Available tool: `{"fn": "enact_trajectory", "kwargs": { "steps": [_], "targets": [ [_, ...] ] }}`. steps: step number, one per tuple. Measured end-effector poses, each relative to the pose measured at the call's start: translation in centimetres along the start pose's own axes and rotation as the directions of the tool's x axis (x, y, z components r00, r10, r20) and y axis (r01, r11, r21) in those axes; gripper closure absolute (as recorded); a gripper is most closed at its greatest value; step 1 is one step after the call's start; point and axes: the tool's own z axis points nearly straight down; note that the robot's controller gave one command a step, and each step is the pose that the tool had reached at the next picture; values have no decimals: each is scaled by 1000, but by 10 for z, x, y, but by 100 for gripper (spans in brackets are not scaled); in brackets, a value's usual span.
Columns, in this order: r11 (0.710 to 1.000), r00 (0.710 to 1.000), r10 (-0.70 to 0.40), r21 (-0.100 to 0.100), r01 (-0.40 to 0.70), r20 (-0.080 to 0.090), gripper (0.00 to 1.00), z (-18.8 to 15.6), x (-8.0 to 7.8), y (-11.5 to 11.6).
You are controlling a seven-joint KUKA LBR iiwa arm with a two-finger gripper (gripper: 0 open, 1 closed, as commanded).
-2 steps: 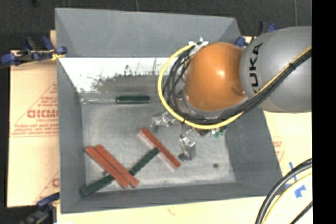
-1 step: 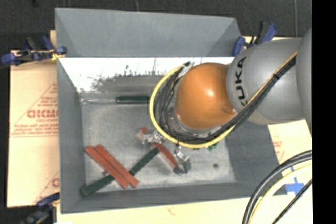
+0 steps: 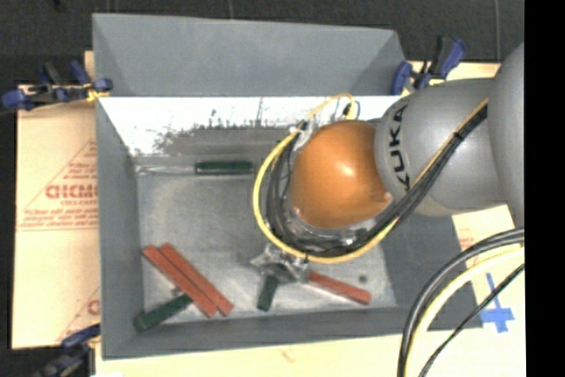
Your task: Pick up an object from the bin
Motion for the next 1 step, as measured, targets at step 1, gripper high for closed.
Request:
{"fn": "enact_trajectory", "kwargs": {
  "steps": [1],
  "targets": [
    [1000, 1000, 1, -3, -1, -2, 0, 3, 1, 1]
  ]
}}
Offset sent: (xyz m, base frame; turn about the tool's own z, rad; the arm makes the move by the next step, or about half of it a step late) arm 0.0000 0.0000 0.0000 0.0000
